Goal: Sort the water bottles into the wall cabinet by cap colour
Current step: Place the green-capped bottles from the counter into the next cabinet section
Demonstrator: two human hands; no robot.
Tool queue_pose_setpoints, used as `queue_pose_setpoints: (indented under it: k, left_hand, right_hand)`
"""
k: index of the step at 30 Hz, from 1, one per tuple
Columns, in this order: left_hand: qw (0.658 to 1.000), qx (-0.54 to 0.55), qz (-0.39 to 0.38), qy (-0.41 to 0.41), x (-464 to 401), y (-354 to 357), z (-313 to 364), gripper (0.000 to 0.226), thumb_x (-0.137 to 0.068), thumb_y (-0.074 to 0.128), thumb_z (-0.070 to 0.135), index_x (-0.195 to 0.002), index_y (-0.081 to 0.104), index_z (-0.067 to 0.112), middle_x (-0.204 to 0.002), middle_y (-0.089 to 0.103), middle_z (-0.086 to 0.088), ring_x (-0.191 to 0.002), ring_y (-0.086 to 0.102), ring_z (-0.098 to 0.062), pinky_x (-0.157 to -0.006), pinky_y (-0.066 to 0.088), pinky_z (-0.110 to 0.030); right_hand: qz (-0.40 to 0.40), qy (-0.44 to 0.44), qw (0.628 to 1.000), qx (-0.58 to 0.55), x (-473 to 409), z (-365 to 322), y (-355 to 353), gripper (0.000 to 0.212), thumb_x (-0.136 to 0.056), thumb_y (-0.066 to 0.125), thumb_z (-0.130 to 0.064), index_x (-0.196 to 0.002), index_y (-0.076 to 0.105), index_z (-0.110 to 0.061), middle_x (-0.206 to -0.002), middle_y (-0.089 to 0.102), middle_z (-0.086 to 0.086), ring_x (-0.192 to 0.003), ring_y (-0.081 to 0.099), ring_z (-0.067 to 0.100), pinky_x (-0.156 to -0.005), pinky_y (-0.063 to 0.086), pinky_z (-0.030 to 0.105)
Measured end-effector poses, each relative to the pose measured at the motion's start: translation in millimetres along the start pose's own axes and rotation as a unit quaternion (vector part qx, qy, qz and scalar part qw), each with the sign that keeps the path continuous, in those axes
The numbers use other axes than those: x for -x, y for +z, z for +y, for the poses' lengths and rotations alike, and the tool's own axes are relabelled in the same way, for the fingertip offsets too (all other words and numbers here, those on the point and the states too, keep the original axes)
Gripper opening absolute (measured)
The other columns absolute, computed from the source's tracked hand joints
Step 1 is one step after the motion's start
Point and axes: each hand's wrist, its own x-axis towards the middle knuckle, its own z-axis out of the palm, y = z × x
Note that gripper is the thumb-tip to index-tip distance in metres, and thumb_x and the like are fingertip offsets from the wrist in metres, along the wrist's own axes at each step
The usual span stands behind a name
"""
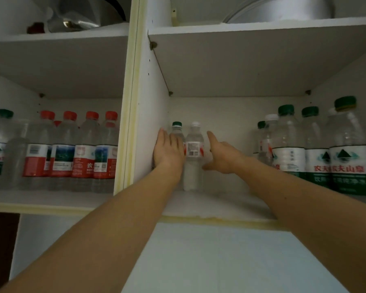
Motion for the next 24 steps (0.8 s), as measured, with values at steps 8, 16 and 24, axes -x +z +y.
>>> queue_pose_setpoints:
  k: [8,16,24]
  left_hand:
    - [0.921,0.369,0.125,0.022,26,-23,7,0.072,-0.090,0.059,0.062,-0.140,0.043,0.012,-0.140,0.052,-0.014,-0.128,0.047,-0.033,-0.104,0.041,-0.043]
    - [0.742,0.659,0.087,0.084,28,-82,57,0.074,-0.089,0.063,0.060,-0.146,0.040,0.018,-0.140,0.051,-0.007,-0.121,0.053,-0.023,-0.099,0.050,-0.044]
    - [0.613,0.784,0.016,0.097,32,-139,113,0.076,-0.084,0.076,0.048,-0.142,0.038,0.017,-0.134,0.055,-0.008,-0.111,0.059,-0.021,-0.090,0.054,-0.035]
  right_hand:
    - [0.164,-0.080,0.979,0.085,97,13,-55,0.043,-0.098,0.058,-0.024,-0.140,0.053,-0.016,-0.137,0.054,0.004,-0.123,0.053,0.023,-0.098,0.050,0.043]
    - [0.368,0.045,0.926,0.078,158,64,-96,0.051,-0.091,0.064,-0.014,-0.140,0.050,-0.009,-0.143,0.041,0.012,-0.132,0.034,0.030,-0.106,0.042,0.043]
    - [0.333,0.199,0.920,-0.057,189,106,-81,0.083,-0.090,0.070,-0.013,-0.154,0.018,-0.015,-0.147,0.029,0.018,-0.127,0.043,0.039,-0.096,0.052,0.053]
